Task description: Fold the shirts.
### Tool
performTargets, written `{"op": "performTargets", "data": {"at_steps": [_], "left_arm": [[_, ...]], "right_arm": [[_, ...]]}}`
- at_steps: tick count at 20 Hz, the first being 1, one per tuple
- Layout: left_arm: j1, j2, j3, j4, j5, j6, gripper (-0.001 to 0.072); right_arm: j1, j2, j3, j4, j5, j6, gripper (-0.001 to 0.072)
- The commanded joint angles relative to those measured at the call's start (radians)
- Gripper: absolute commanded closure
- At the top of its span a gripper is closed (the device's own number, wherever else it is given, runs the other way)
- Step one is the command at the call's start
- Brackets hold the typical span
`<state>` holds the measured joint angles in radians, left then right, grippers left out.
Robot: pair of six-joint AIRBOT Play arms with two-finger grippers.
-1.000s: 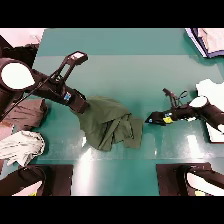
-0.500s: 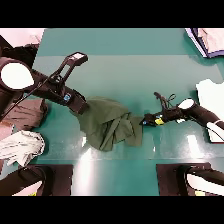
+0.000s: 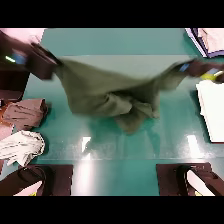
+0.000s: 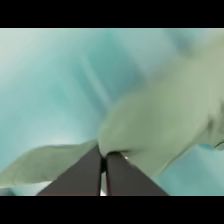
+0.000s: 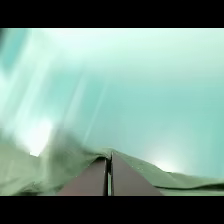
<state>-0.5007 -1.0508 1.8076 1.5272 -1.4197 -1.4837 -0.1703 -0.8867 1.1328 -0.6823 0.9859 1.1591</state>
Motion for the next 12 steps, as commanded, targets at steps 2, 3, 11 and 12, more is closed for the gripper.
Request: {"op": "performTargets", "data": {"at_steps": [2,3,11,12], "left_arm": [[0.0,0.007,0.32,0.028,-0.002,-0.002,0.0685],[0.0,0.023,0.346,0.021,0.016,-0.002,0.0685],[0.0,0.155,0.345,-0.067,0.133,-0.002,0.0685],[0.0,0.167,0.345,-0.098,0.134,-0.002,0.0685]], "right_arm": [[-0.122,0.113,0.33,-0.001,0.009,0.011,0.0692],[-0.143,0.126,0.389,-0.001,0.013,0.011,0.0693],[-0.386,0.154,0.761,0.001,0.078,0.011,0.0693],[-0.406,0.135,0.811,0.001,0.107,0.013,0.0693]]}}
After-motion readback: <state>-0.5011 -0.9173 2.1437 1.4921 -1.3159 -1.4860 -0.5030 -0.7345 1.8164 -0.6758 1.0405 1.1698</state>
